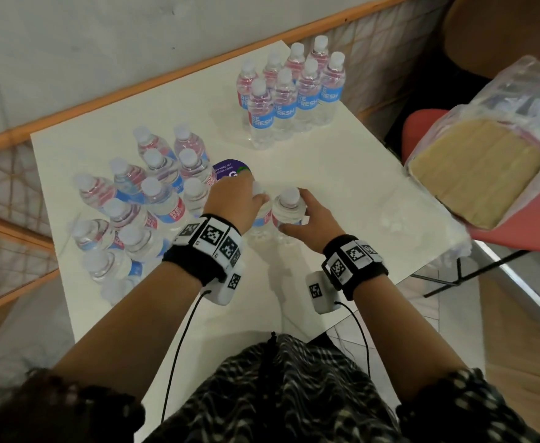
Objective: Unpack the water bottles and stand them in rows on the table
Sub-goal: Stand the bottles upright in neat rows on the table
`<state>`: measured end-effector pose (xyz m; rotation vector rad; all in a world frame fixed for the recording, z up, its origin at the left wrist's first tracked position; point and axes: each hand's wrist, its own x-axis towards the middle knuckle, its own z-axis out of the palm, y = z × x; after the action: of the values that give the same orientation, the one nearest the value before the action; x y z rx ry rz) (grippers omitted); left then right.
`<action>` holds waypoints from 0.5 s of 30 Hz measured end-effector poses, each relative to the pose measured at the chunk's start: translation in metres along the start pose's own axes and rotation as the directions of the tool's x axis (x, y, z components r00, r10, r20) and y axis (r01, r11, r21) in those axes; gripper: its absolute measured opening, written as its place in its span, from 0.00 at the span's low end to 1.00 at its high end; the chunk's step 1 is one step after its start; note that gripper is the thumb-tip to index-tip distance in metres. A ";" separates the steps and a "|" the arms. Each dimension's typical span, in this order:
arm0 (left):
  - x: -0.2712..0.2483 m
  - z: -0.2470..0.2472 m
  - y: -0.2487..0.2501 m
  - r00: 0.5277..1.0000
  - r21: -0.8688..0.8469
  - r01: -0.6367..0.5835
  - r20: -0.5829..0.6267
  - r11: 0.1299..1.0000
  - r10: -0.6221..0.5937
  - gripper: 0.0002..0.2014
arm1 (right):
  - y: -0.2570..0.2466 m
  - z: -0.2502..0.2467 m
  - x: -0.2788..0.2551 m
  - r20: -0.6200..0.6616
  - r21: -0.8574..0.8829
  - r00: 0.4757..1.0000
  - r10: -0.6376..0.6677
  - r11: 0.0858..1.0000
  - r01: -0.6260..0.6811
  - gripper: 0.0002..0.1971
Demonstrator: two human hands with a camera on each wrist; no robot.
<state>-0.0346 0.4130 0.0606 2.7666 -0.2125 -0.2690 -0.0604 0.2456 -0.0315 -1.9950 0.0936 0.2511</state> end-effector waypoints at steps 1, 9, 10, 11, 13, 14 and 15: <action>0.007 0.002 0.005 1.000 -0.013 0.000 -0.004 1.000 0.000 0.20 | 0.002 -0.007 0.005 -0.004 -0.002 1.000 0.002 1.000 -0.002 0.34; 0.074 0.011 0.053 0.996 -0.037 0.052 -0.071 0.998 -0.054 0.20 | 0.016 -0.069 0.066 0.004 -0.042 1.000 -0.023 0.999 0.023 0.33; 0.082 0.011 0.058 0.994 -0.031 0.064 -0.083 0.997 -0.066 0.20 | 0.018 -0.075 0.076 0.010 -0.037 0.999 -0.030 0.999 0.031 0.34; 0.091 0.012 0.062 0.992 -0.023 0.076 -0.096 0.997 -0.077 0.21 | 0.017 -0.080 0.086 0.019 -0.032 0.999 -0.037 0.999 0.038 0.35; 0.108 0.012 0.067 0.988 -0.004 0.098 -0.122 0.995 -0.098 0.21 | 0.015 -0.091 0.106 0.037 -0.032 0.998 -0.048 0.998 0.049 0.35; 0.117 0.012 0.069 0.985 0.000 0.110 -0.134 0.994 -0.109 0.22 | 0.014 -0.096 0.116 0.046 -0.031 0.998 -0.047 0.998 0.049 0.35; 0.126 0.013 0.071 0.982 -0.006 0.122 -0.145 0.993 -0.121 0.22 | 0.014 -0.101 0.126 0.053 -0.022 0.997 -0.048 0.999 0.050 0.36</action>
<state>0.0767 0.3205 0.0540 2.7910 -0.0067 -0.0972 0.0735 0.1541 -0.0308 -2.0101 0.0083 0.2737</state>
